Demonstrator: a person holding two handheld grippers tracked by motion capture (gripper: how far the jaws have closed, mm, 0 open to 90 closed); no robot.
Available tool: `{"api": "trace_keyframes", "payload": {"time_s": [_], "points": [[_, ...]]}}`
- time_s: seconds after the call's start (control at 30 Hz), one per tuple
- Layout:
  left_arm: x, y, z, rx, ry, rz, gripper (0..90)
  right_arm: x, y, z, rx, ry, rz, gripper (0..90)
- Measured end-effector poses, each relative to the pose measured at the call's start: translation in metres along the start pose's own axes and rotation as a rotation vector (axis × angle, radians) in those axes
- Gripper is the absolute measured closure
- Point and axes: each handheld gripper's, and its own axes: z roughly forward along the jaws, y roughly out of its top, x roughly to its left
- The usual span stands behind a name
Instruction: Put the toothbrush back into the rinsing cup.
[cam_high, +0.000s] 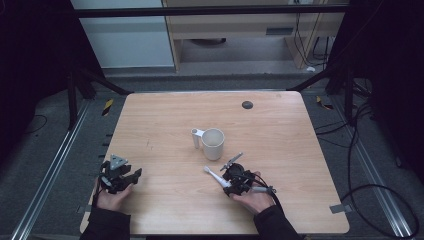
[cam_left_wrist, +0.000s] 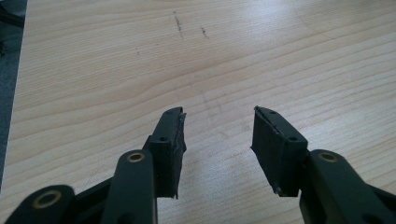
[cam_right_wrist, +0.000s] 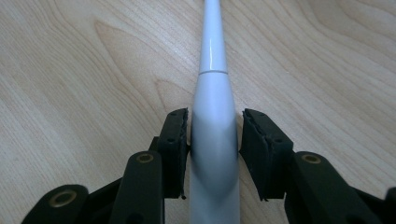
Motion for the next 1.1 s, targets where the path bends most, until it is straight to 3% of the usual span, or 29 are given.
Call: {"api": "trace_keyframes", "payload": {"time_s": [0.83, 1.1], "points": [[-0.002, 0.001, 0.0, 0.006, 0.002, 0.007, 53.0, 0.004, 0.005, 0.002, 0.084, -0.015, 0.021, 66.9], [-0.002, 0.001, 0.001, 0.008, 0.002, 0.007, 53.1, -0.001, 0.002, -0.008, 0.054, 0.018, 0.037, 67.1]]}}
